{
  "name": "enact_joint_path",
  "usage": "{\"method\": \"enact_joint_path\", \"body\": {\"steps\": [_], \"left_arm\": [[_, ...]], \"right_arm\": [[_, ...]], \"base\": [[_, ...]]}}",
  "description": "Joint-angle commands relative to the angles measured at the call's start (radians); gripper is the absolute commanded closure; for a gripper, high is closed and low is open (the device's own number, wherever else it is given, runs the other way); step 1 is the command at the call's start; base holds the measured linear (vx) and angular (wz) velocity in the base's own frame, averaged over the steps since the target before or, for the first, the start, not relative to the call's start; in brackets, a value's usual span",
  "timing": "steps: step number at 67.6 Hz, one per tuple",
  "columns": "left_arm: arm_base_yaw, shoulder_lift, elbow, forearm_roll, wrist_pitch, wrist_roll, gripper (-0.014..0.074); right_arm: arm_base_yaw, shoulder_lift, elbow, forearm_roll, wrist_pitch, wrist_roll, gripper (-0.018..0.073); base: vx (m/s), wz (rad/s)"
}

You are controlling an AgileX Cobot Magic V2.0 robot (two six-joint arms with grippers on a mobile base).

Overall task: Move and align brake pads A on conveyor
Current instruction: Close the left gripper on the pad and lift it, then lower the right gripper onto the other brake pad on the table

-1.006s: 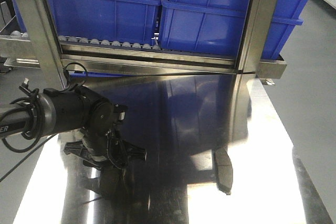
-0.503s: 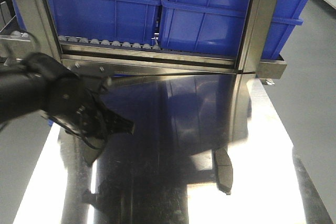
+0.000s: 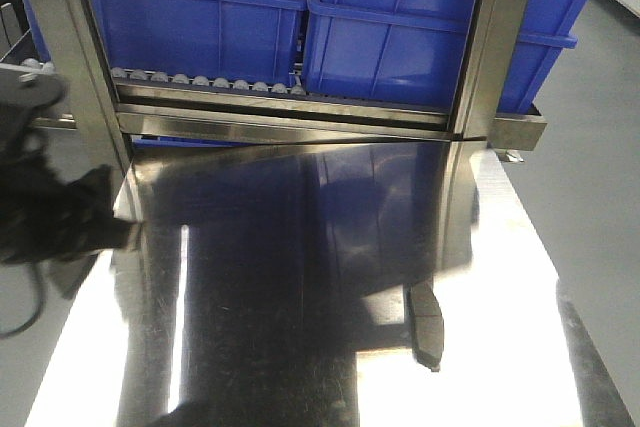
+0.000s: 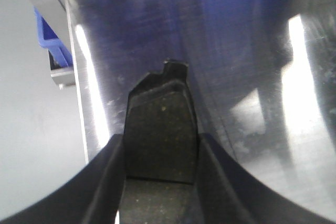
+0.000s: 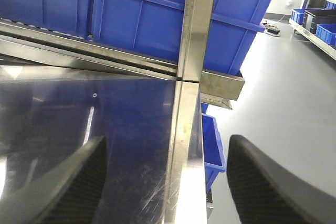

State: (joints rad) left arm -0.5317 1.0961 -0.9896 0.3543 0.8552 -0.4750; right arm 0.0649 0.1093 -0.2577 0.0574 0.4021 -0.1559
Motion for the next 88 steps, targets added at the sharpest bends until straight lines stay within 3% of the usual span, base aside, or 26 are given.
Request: {"method": "enact_joint_path", "body": {"steps": [1,23,44,57,88], "left_arm": [[0.003,-0.146,0.064,0.043,-0.098,-0.016,0.0603],[0.003,-0.555,0.335,0.031,-0.263,-0.014,0.0603],[0.003,-0.806,0.504,0.018,-0.273,-0.004,0.0603],[0.003,-0.846,0.51,0.053,-0.265,-0.004,0.0602],[0.003,-0.846,0.51,0.053,-0.26,-0.004,0.0603]], "right_arm": [[-0.004,0.011,-0.027,-0.007,-0.07,-0.004,0.0092],[-0.004,0.011,-0.027,-0.007,-0.07,-0.004,0.0092],[-0.004,0.011,-0.027,-0.007,-0.07,-0.004,0.0092],[-0.004,0.011,-0.027,-0.007,-0.07,-0.004,0.0092],[-0.004,0.011,-0.027,-0.007,-0.07,-0.004,0.0092]], "base": [[0.0,0.0],[0.0,0.0],[0.0,0.0],[0.0,0.0],[0.0,0.0]]}}
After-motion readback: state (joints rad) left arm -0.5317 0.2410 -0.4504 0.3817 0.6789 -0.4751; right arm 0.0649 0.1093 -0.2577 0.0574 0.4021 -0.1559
